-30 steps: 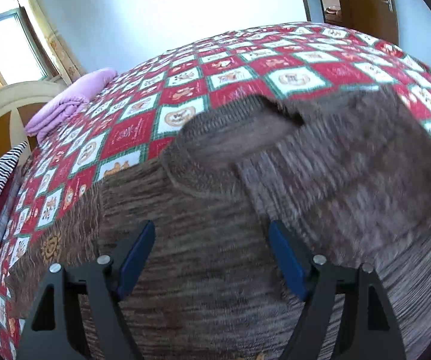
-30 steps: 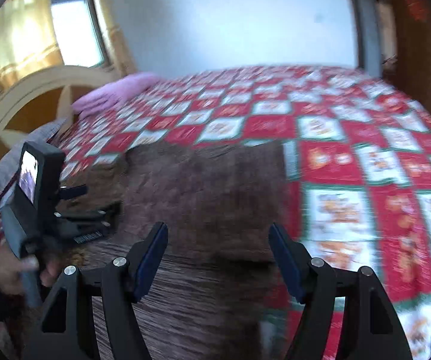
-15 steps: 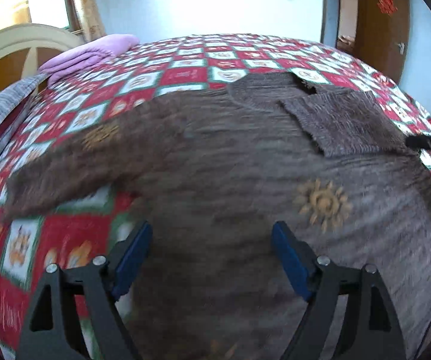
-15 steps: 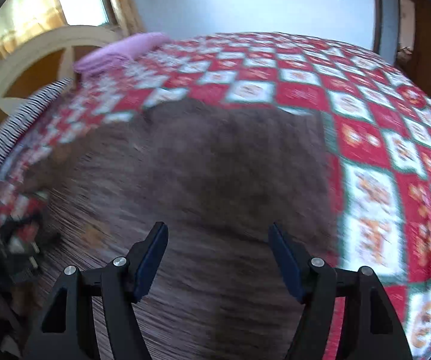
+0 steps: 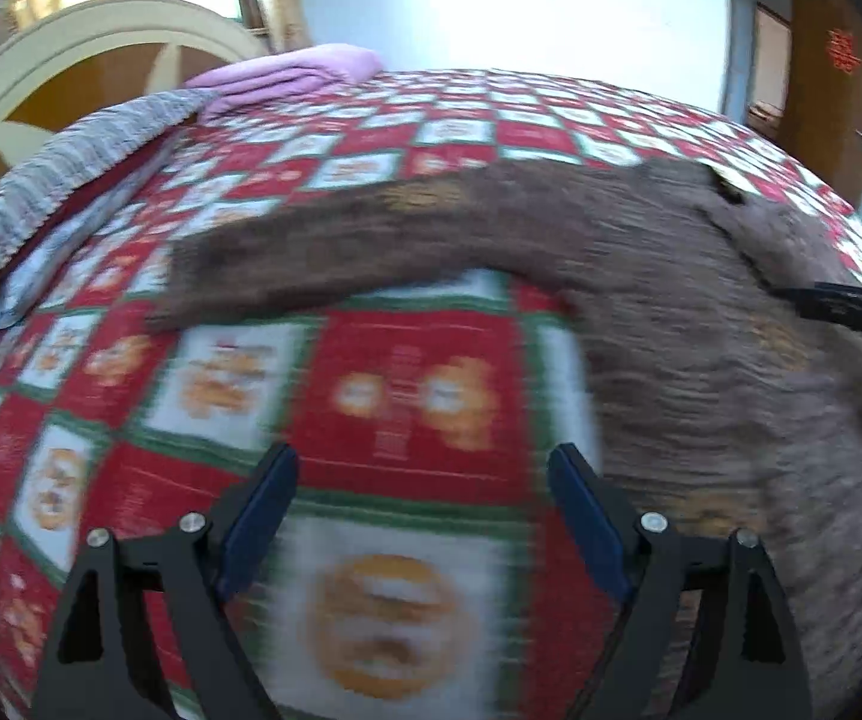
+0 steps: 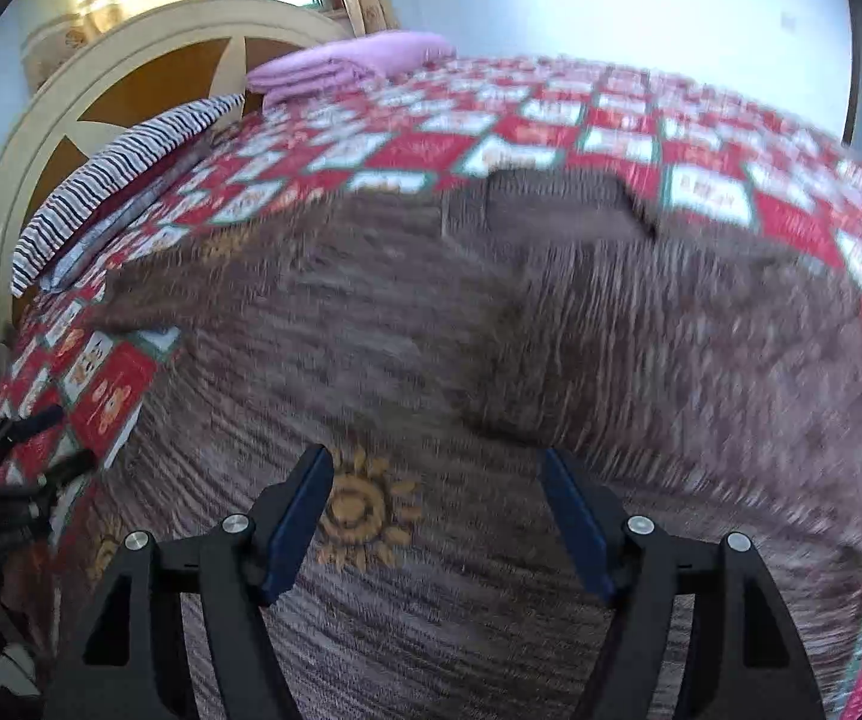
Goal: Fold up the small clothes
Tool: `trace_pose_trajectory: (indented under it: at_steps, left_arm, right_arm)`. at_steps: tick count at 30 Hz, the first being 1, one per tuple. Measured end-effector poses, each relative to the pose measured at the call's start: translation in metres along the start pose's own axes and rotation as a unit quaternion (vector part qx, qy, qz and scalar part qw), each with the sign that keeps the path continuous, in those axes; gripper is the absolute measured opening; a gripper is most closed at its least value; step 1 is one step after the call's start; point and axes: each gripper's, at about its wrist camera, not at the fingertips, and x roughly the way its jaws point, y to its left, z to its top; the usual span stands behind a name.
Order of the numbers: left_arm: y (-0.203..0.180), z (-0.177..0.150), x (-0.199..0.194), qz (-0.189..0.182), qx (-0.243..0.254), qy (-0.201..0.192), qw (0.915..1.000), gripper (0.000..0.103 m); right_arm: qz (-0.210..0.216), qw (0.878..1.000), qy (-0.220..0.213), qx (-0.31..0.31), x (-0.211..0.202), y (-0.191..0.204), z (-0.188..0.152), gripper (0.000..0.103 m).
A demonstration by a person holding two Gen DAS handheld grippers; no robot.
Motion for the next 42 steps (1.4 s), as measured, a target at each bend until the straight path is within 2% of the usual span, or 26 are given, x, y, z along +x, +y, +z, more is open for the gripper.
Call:
trace_pose_trajectory:
  at_steps: [2,4,8,11,12,16,20,24,27,30,37,38,40,41,42]
  left_arm:
    - [0.022,0.006,0.007,0.022,-0.019,0.006,0.9996,0.088]
    - [0.048,0.014,0.013,0.030,-0.058,0.009,0.9978,0.088]
    - [0.099,0.026,0.019,0.032,-0.146,0.015,0.9886,0.088]
    - [0.129,0.029,0.026,0.011,-0.217,0.026,0.9758,0.085]
    - [0.136,0.029,0.029,-0.002,-0.239,0.030,0.9704,0.080]
    - [0.149,0.027,0.043,-0.052,-0.309,0.041,0.9488,0.069]
    - [0.152,0.032,0.049,-0.073,-0.340,0.034,0.9368,0.067]
    - [0.161,0.040,0.059,-0.101,-0.381,0.028,0.9184,0.067]
    - [0.165,0.044,0.063,-0.116,-0.398,0.021,0.9097,0.060]
    - [0.167,0.045,0.073,-0.133,-0.420,0.026,0.8972,0.059]
    - [0.165,0.052,0.083,-0.116,-0.416,0.014,0.9018,0.059]
    - [0.165,0.053,0.083,-0.113,-0.414,0.012,0.9029,0.057]
    - [0.165,0.055,0.083,-0.096,-0.406,0.011,0.9089,0.041]
    - [0.165,0.055,0.084,-0.092,-0.401,0.012,0.9115,0.017]
    - [0.166,0.056,0.087,-0.099,-0.394,0.016,0.9136,0.008]
  right_arm:
    - [-0.002,1.000,-0.006,-0.002,0.007,-0.001,0.002,0.073]
    - [-0.011,0.999,0.028,0.015,0.028,-0.001,-0.004,0.073]
    - [-0.045,0.999,0.018,-0.015,0.029,0.014,-0.010,0.075]
    - [-0.026,1.000,0.014,0.000,0.028,0.008,-0.011,0.076]
    - [-0.019,1.000,0.012,0.006,0.026,0.006,-0.012,0.076]
    - [-0.012,1.000,0.007,0.009,0.025,0.004,-0.012,0.077]
    - [-0.017,1.000,0.007,0.005,0.023,0.006,-0.013,0.077]
    - [-0.022,1.000,0.006,0.001,0.023,0.007,-0.014,0.077]
    - [-0.025,1.000,0.006,-0.002,0.023,0.008,-0.015,0.077]
    - [-0.028,1.000,0.007,-0.004,0.023,0.009,-0.015,0.077]
    - [-0.028,1.000,0.006,-0.003,0.023,0.010,-0.015,0.077]
    - [-0.028,1.000,0.006,-0.003,0.023,0.010,-0.015,0.077]
    - [-0.028,1.000,0.006,-0.003,0.023,0.010,-0.015,0.077]
    - [-0.028,1.000,0.006,-0.003,0.023,0.010,-0.015,0.077]
    - [-0.029,1.000,0.005,-0.004,0.023,0.010,-0.015,0.077]
